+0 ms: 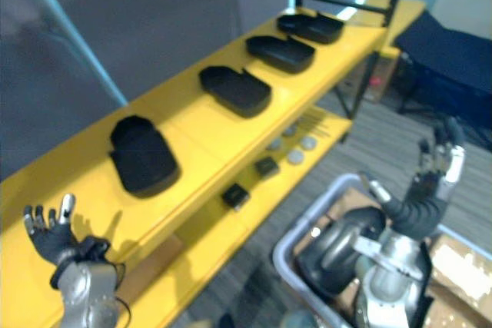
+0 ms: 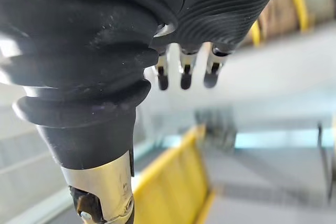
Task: Walk over and take plastic housings, then place them on the shelf
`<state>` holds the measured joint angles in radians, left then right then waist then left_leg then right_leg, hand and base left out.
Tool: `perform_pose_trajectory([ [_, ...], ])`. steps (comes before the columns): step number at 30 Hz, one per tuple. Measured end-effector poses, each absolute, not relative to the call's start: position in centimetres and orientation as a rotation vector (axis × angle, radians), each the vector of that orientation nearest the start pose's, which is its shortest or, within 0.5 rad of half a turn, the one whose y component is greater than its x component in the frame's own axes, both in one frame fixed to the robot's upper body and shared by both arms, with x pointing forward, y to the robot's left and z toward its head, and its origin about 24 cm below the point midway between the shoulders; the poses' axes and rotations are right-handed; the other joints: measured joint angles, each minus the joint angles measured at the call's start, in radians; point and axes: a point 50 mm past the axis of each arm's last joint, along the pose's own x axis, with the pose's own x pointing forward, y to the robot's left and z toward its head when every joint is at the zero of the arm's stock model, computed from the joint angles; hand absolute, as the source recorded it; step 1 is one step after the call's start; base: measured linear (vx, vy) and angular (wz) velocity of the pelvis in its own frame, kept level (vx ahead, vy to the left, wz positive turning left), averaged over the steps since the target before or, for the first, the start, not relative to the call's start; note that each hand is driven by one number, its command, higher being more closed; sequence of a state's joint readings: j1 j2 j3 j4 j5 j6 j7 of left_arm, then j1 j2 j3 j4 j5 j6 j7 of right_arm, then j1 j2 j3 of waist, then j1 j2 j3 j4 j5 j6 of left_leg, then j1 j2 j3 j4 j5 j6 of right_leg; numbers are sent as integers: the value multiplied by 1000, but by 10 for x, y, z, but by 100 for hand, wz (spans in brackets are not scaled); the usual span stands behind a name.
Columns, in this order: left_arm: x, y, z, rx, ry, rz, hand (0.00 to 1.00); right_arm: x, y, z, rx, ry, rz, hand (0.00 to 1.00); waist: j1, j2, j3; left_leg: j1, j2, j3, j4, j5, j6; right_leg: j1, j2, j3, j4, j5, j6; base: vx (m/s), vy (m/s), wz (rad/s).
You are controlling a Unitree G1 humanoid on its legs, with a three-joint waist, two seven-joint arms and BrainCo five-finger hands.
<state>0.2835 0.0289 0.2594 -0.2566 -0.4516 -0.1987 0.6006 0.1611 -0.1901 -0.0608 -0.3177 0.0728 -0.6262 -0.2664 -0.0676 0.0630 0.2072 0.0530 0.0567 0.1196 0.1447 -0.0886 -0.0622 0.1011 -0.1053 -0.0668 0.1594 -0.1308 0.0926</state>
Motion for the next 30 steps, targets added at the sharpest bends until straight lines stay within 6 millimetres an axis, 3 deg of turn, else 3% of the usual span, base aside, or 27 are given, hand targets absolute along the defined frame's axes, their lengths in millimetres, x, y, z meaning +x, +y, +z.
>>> perform_pose_trajectory([
  [3, 159, 260, 49, -295, -137, 916, 0, 208, -175, 145, -18, -779, -21, 0, 32, -8, 2, -9, -8, -45, -1, 12, 1, 44, -2, -48, -48, 26, 1, -5, -3, 44],
  [6, 151, 260, 41, -174, -83, 877, 0, 221, -156, 146, 42, -705, 147, 0, 65, -44, 1, -23, -16, -85, -6, 23, 2, 70, -4, -93, -84, 42, 2, -14, 3, 37],
  [9, 138, 259, 14, -103, 42, 854, 0, 228, -145, 138, 55, -610, 204, 0, 91, -76, -4, -23, -27, -100, -24, 33, 7, 76, -15, -108, -86, 42, 3, -4, 29, 19],
  [12, 132, 255, 10, -4, 30, 808, 0, 231, -138, 128, 56, -548, 237, 0, 109, -99, -9, -28, -43, -116, -59, 58, 12, 68, -25, -128, -89, 43, 6, -29, 20, 24],
  [15, 132, 249, 7, 46, 19, 763, 0, 235, -130, 129, 78, -550, 325, 0, 111, -101, -9, -27, -59, -135, -89, 81, 17, 67, -38, -153, -92, 45, 10, -18, 24, 20],
  [21, 135, 242, -1, 205, 1, 687, 0, 242, -78, 151, 143, -589, 738, 0, 127, -114, -9, -8, -73, -145, -176, 136, 24, 60, -51, -174, -100, 53, 23, -3, 12, 12],
  [25, 146, 237, -1, 344, -32, 577, 0, 244, -42, 149, 133, -526, 907, 0, 166, -123, -4, 2, -78, -166, -230, 167, 25, 59, -54, -190, -100, 58, 31, -4, 0, 15],
  [30, 153, 244, -2, 418, -65, 583, 0, 240, 4, 139, 139, -429, 1037, 0, 172, -127, 0, 0, -82, -184, -233, 170, 23, 58, -57, -203, -95, 58, 33, -38, 7, 5],
])
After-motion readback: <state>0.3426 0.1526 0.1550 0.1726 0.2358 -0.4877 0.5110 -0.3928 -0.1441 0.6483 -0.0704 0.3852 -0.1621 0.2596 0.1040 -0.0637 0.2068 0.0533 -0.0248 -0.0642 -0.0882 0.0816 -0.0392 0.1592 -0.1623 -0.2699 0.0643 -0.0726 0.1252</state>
